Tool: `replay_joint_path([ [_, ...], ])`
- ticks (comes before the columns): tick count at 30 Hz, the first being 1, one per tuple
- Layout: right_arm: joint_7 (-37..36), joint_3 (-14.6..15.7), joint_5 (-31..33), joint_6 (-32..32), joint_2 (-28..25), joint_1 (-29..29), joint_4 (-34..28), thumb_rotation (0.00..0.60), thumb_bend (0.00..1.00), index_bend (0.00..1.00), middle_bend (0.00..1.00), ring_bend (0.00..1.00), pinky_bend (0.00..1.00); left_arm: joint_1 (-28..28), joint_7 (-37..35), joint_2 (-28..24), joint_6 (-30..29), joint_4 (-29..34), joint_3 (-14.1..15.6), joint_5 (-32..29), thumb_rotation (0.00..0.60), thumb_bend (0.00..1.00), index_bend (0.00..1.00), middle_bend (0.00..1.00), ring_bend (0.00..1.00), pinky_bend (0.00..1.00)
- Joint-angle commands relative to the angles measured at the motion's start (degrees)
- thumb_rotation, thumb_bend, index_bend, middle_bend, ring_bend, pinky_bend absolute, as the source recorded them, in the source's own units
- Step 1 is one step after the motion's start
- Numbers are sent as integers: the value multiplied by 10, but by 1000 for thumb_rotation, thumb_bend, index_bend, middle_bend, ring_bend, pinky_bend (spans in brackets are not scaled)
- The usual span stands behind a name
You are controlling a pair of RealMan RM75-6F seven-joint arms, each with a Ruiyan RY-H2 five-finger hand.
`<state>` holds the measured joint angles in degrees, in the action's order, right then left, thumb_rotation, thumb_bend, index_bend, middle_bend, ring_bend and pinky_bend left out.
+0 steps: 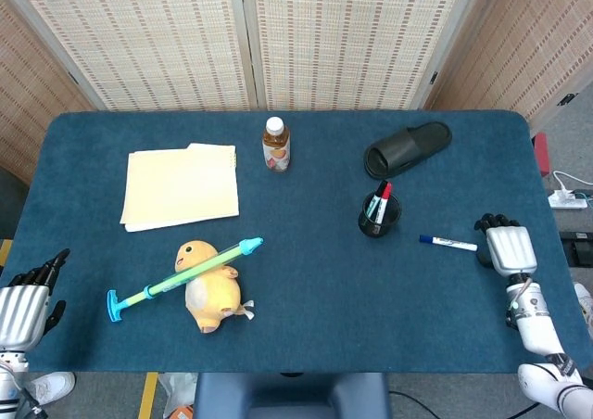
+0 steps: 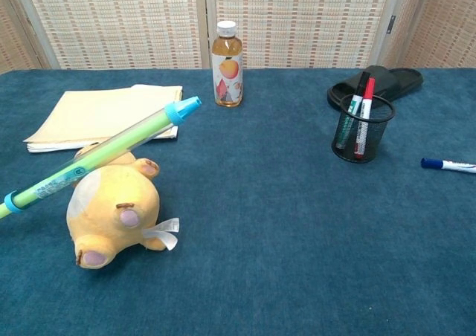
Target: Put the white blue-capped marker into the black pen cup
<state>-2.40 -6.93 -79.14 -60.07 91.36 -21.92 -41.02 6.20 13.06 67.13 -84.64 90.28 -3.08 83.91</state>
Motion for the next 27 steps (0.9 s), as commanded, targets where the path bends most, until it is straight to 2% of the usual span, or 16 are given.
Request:
replay_joint_path([
  [1,-16,7,-4,17,10,-8,21,600,184,375,252,230,370,0,2,0,1,1,0,0,600,290,106,239,325,405],
  [8,-36,18,-16,33,33,-21,65,600,184,380,258,230,370,1,5,1,1,2,1,1,600,291,106,238,325,405],
  [27,-54,29,-19,70,73,-31,138,600,185,453,299,246,387,2,6,0,6,3,1,-5,600,291,107,238,325,405],
])
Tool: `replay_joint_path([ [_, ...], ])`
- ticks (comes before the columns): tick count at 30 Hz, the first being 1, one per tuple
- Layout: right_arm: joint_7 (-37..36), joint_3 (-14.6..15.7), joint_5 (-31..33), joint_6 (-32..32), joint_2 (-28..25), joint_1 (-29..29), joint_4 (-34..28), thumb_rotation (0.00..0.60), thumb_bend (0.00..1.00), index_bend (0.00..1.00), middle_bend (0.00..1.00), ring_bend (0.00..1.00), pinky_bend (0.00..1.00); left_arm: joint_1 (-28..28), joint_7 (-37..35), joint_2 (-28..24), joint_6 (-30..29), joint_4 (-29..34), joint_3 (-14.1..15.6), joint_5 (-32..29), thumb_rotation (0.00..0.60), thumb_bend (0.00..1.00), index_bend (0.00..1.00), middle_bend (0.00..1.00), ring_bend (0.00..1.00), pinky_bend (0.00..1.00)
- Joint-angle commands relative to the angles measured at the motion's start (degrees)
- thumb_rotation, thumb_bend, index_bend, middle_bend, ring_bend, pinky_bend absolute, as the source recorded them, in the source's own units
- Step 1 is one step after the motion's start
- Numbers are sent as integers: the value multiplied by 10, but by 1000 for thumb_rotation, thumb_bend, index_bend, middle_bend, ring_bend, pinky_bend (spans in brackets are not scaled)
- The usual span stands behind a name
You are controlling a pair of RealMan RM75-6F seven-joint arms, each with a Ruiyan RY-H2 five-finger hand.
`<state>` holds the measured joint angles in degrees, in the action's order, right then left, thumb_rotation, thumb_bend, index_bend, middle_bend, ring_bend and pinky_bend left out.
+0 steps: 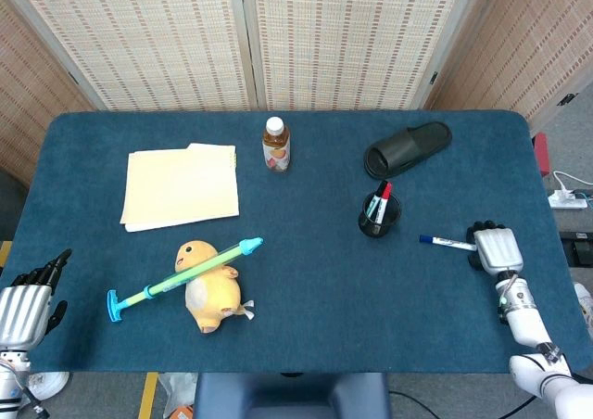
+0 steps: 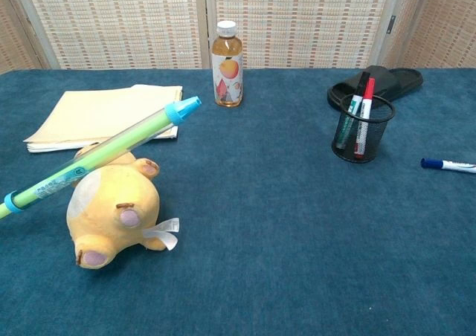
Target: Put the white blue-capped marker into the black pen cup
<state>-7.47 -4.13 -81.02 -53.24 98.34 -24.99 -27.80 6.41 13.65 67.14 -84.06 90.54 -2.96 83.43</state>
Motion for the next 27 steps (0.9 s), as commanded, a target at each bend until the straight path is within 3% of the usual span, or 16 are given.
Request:
replay_joint_path([
  [1,-5,1,-1,1,5,-1,8,600,185,455,301,248,389,0,1,0,0,0,0,0,600,292,107,238,325,406],
  [27,11,-4,3,12,23,-3,42,600,184,521,347,295,437,1,4,-1,0,3,2,1,600,291,107,238,325,405],
])
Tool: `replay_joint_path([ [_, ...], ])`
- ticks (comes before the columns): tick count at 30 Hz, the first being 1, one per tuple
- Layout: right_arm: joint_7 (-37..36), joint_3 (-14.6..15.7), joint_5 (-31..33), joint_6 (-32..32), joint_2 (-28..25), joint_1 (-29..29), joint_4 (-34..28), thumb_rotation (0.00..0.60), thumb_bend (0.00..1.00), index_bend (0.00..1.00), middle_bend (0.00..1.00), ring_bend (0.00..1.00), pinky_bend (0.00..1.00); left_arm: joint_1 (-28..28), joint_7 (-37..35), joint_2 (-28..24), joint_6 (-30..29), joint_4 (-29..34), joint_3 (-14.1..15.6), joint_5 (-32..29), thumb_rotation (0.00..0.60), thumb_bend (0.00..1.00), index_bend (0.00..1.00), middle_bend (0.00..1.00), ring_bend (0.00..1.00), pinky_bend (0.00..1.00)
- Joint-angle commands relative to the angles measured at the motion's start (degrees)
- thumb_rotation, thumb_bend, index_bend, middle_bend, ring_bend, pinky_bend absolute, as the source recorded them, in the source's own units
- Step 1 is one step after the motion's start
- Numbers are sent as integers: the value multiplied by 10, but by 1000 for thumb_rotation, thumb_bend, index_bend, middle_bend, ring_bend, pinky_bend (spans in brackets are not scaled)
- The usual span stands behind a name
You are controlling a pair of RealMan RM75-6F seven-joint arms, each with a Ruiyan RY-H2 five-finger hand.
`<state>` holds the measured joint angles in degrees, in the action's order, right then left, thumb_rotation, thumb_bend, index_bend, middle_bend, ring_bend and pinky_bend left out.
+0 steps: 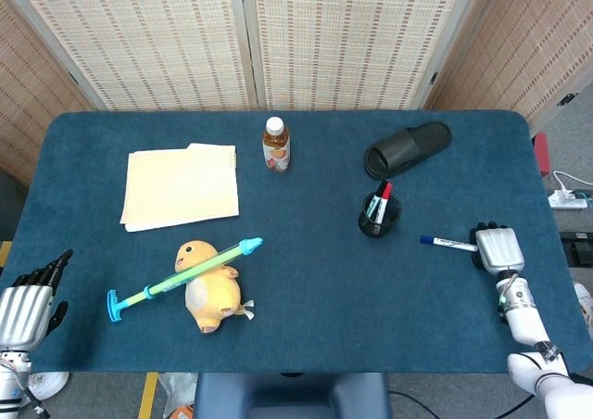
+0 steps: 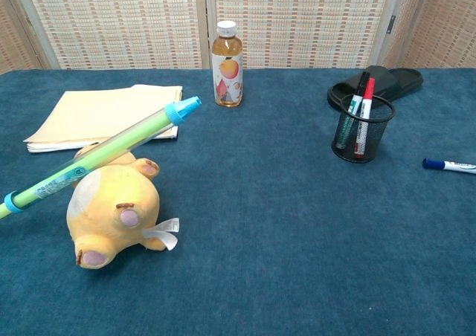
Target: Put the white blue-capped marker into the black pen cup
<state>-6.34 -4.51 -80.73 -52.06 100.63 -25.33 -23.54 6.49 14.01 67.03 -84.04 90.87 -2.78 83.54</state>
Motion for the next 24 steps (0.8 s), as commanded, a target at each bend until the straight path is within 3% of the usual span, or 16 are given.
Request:
replay_joint_path([
  [1,-1,1,-2,-2,-1,0,-3,600,184,521,348,295,437,0,1,0,0,0,0,0,600,291,107,238,324,405],
  [11,10,9,-18,-46,-33,9,-56,600,184,598,384,302,446,-1,1,0,-2,1,1,1,600,291,107,238,325,405],
  [24,53,12,-30,-93,-96,19,-177,600,184,600,386,302,447,2,2,0,4,0,1,-1,600,291,107,238,325,405],
])
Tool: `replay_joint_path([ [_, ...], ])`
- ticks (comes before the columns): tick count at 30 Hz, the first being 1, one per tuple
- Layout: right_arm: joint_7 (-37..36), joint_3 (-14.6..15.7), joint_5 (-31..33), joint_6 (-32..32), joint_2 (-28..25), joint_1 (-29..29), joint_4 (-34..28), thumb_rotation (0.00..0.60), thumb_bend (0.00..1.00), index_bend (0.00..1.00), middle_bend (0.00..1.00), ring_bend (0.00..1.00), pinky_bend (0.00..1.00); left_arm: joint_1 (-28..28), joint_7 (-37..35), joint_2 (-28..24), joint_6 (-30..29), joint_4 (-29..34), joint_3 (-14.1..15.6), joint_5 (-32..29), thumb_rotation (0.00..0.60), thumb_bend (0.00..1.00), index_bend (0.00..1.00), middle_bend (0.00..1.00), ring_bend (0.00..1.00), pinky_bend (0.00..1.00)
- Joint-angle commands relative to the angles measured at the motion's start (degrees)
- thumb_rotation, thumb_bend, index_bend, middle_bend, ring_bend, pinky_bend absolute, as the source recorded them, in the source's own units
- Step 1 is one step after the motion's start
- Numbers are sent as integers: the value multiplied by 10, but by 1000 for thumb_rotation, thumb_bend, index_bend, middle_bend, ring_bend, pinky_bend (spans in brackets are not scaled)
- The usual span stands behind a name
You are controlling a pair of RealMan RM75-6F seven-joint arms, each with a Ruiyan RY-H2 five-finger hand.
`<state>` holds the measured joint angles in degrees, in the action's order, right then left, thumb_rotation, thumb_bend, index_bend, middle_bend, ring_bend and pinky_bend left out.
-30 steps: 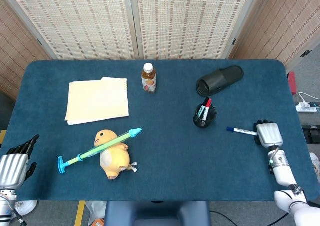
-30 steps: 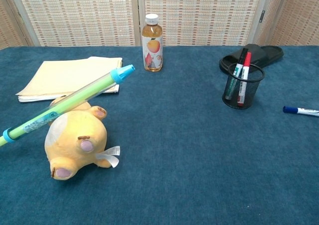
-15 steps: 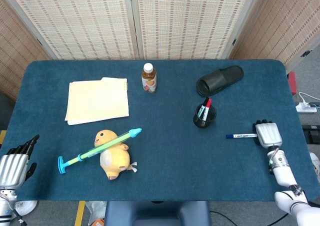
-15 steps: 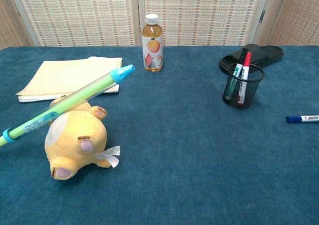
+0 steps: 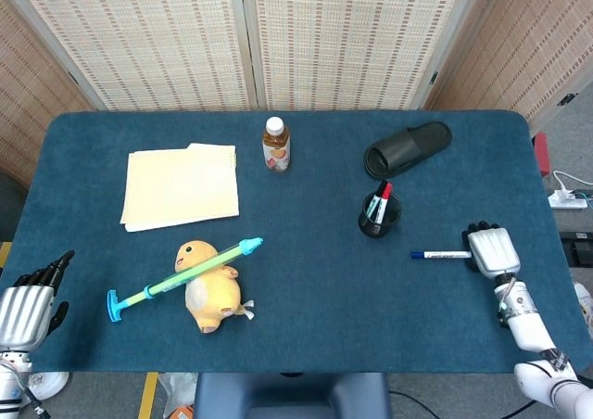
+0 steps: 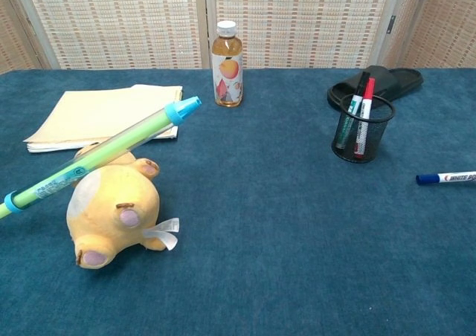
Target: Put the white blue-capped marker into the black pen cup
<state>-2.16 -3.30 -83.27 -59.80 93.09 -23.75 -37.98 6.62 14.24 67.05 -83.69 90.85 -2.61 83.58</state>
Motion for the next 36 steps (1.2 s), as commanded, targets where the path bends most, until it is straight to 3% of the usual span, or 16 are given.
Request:
replay_joint_path([
  [1,15,0,-5,-21,-28,4,-46,600,184,600,386,302,447,0,0,0,1,0,-1,-2,600,291,107,238,325,405],
  [19,212,-25,13,-94,-234,24,-457,600,184,600,386,303,447,-1,-5,-3,-2,3,0,0,600,291,107,238,325,406],
  [28,253,-38,41,-88,-285,19,-574,600,184,600,386,302,447,-2,-11,-5,-3,4,-1,-1,600,291,107,238,325,405],
  [36,242,-69,67,-69,-301,-8,-623,600,184,600,386,302,447,-1,-11,-4,-1,3,0,-1,600,291,107,238,324,405],
])
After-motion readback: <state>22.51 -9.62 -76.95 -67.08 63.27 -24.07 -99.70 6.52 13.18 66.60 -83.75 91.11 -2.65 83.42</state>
